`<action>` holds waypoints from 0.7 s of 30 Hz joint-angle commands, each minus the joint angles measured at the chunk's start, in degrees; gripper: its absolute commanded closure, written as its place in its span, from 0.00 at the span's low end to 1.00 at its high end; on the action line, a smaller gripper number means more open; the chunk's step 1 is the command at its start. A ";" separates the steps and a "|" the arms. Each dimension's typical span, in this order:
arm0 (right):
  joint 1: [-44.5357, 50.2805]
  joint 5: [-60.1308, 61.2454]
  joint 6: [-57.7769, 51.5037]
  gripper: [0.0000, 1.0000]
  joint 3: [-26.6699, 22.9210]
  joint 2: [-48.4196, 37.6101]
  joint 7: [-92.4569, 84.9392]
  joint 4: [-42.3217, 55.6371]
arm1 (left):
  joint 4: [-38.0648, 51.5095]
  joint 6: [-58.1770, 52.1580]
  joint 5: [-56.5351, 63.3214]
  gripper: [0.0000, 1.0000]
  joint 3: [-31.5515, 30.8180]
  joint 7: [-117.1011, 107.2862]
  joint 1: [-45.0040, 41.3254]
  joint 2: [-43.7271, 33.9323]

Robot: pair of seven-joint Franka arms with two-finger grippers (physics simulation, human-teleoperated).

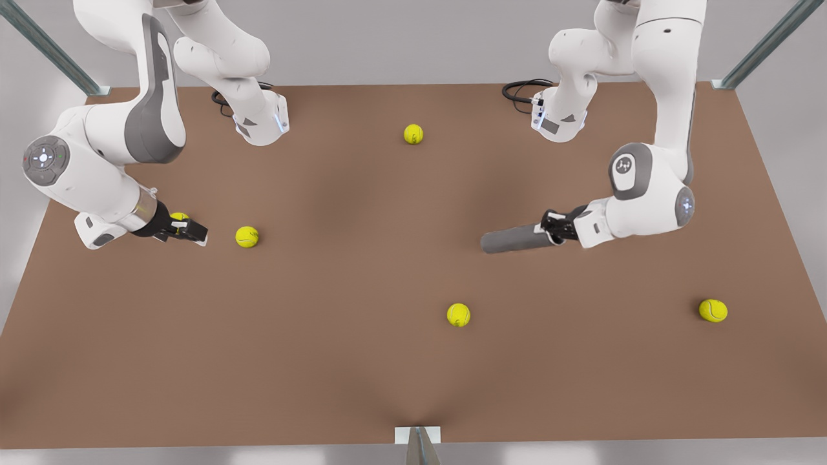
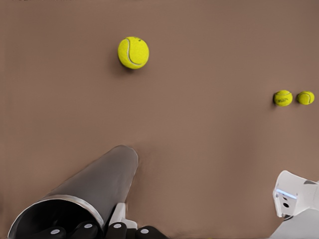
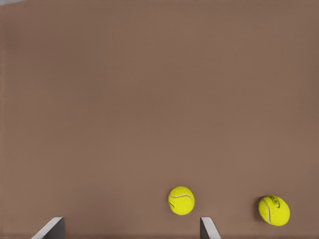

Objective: Put the tennis tube upright

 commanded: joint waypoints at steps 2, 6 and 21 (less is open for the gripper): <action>-0.04 0.40 0.04 0.00 0.01 -0.07 -2.41 0.02 | 0.93 -0.08 11.44 0.79 -0.32 -24.00 -0.39 -1.08; -0.04 1.02 0.13 0.00 0.01 0.01 -2.41 0.11 | 2.07 -0.08 18.38 0.79 -0.76 -26.82 -0.66 -1.87; -0.04 0.93 -0.22 0.00 0.01 0.10 -2.41 0.28 | 3.74 2.21 33.24 0.79 -3.75 -31.74 -1.63 3.32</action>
